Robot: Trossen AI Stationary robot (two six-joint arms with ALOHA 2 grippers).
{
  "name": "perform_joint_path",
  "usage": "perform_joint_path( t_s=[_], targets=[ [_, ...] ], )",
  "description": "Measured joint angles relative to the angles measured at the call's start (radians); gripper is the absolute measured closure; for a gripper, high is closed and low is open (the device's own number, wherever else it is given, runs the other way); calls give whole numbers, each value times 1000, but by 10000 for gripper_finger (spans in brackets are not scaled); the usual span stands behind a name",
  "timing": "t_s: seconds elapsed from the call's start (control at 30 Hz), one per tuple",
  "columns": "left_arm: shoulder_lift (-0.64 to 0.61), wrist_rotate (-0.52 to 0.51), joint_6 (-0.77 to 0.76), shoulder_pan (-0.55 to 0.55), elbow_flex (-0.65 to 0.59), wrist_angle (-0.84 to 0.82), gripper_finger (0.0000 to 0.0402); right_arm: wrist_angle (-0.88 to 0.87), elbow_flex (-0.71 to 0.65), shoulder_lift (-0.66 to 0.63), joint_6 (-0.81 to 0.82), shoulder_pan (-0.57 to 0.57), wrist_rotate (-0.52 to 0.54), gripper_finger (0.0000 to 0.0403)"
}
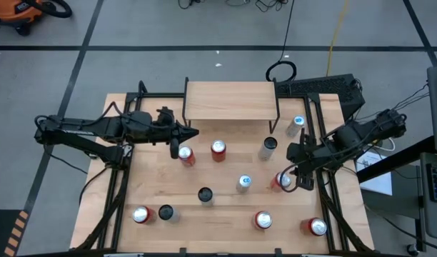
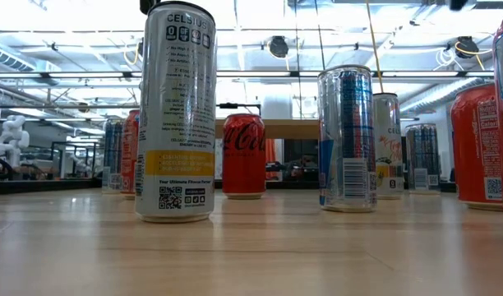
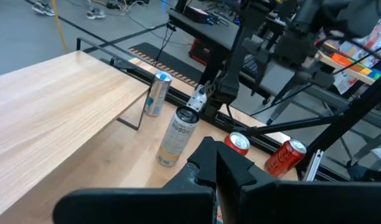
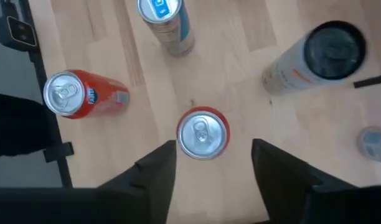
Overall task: Place canned beverage on shelf
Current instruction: Put the middle red soda can on the shelf
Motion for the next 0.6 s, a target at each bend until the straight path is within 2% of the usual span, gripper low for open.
perform_joint_path(
  t_s=[0.13,0.37,0.6],
  targets=[
    [0,14,-54,0,0,0,402,75,-109,-40,0,-8,-23,187],
    [3,24,-57,-4,0,0,402,221,-252,-88,10,-26,-66,163],
    [4,27,-84,-4,0,0,402,339,-383,-89,7,-63,-147,109]
  ],
)
